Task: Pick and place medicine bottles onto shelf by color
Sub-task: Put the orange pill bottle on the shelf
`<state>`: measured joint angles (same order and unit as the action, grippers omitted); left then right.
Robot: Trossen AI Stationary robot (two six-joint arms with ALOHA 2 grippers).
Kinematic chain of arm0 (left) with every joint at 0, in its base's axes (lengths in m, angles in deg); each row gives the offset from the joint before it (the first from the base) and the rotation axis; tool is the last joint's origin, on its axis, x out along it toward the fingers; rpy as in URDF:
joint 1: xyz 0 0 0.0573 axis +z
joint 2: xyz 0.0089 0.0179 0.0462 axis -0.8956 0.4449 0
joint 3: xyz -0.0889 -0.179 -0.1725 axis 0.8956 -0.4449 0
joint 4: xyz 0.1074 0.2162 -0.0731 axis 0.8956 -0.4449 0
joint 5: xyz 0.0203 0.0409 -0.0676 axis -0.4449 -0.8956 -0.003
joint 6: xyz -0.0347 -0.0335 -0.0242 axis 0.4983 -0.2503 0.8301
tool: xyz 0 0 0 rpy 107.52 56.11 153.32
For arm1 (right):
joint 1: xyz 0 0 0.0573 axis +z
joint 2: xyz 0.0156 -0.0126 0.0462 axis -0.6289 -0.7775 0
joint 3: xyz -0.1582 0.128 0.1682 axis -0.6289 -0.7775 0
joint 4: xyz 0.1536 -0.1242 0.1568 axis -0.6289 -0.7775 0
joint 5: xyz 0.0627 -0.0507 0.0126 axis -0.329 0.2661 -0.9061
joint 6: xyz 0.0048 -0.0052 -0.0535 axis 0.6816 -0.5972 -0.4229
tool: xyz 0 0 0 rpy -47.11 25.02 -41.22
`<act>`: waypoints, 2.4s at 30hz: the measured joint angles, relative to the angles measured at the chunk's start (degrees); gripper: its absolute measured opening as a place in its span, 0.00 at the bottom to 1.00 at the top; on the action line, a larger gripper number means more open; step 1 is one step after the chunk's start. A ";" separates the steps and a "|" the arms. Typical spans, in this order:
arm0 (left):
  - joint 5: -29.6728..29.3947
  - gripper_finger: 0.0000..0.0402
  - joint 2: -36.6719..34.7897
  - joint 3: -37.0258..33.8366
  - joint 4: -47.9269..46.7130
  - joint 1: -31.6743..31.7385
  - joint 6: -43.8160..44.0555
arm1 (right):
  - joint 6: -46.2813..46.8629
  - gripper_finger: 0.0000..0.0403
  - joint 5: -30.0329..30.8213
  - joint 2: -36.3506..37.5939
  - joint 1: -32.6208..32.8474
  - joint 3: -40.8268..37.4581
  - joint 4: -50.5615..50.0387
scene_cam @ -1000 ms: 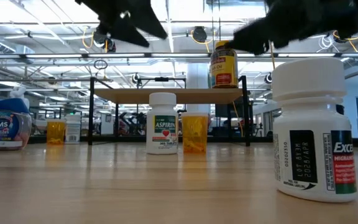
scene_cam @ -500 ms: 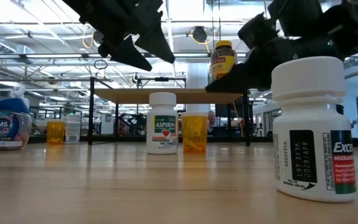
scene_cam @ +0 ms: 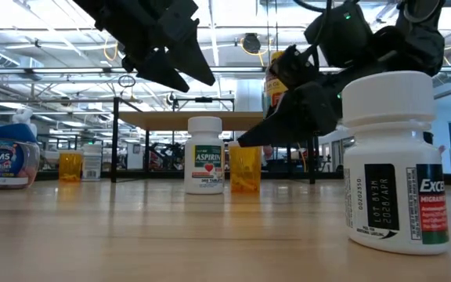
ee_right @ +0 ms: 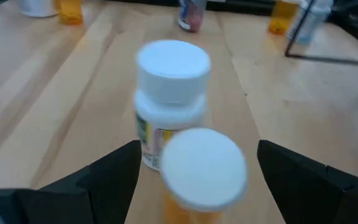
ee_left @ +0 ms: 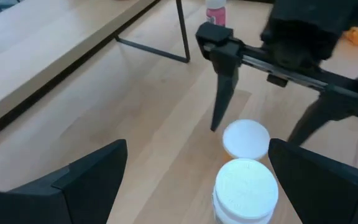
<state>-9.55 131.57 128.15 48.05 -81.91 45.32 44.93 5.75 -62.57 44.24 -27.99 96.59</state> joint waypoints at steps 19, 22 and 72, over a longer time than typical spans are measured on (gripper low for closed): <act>0.09 0.98 0.00 0.00 2.45 0.99 0.13 | -0.34 0.58 -6.54 0.00 -2.29 -0.22 -4.20; 1.43 0.98 0.00 0.00 3.59 1.02 -0.84 | -0.91 0.56 -6.54 0.00 -2.29 -0.22 -4.30; 18.27 0.53 7.63 0.04 25.14 7.22 -17.62 | -6.42 0.47 -3.86 16.98 -0.75 -0.28 -13.63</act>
<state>8.72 139.20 128.19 73.19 -74.69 27.69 38.51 1.89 -45.58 43.49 -28.28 82.96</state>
